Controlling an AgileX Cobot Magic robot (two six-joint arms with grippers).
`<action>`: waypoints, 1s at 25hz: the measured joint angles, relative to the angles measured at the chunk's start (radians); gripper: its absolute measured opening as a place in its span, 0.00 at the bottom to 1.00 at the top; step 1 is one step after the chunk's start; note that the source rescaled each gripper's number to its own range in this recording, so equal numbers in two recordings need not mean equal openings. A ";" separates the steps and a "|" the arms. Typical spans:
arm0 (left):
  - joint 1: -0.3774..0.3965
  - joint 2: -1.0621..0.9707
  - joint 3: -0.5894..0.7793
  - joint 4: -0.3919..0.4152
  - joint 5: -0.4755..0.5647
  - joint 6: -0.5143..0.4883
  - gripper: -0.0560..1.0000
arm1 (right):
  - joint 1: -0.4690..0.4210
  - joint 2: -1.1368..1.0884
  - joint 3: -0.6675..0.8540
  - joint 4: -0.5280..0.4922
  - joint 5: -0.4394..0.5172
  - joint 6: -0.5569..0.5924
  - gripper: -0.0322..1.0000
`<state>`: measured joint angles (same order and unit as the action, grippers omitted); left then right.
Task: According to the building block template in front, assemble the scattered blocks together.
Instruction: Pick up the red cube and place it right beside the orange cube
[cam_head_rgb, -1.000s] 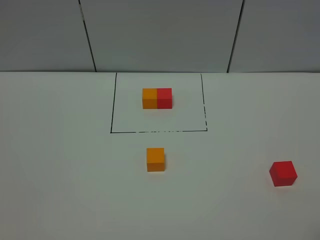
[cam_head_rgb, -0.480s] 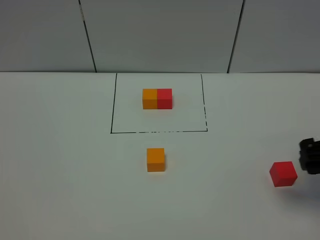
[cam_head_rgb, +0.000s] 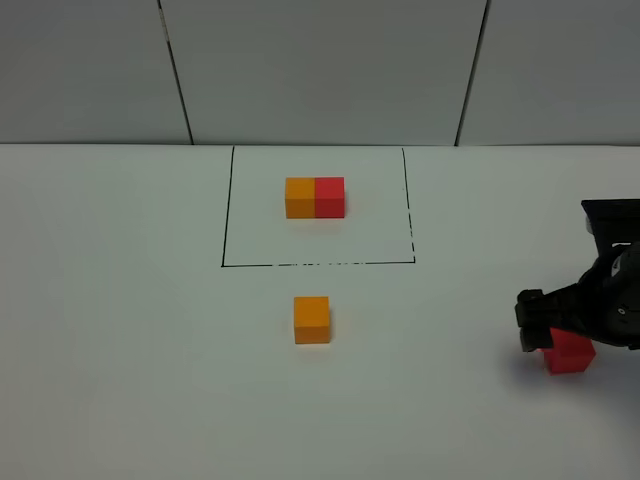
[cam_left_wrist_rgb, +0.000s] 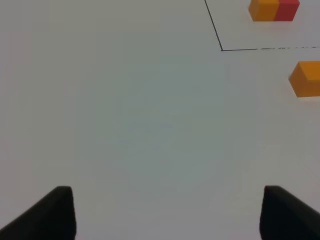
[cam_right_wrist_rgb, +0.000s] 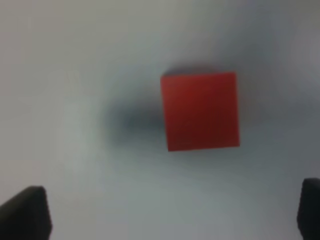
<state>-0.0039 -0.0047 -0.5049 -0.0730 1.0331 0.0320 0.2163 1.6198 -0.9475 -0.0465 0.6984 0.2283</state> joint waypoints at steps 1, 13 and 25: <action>0.000 0.000 0.000 0.000 0.000 0.000 0.95 | 0.000 0.004 0.000 0.013 -0.017 -0.001 1.00; 0.000 0.000 0.000 0.000 0.000 0.000 0.95 | 0.000 0.085 -0.001 0.006 -0.099 -0.010 1.00; 0.000 0.000 0.000 0.000 0.000 0.000 0.95 | 0.000 0.181 -0.014 -0.055 -0.141 -0.037 1.00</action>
<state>-0.0039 -0.0047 -0.5049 -0.0730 1.0331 0.0320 0.2163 1.8005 -0.9620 -0.1014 0.5571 0.1912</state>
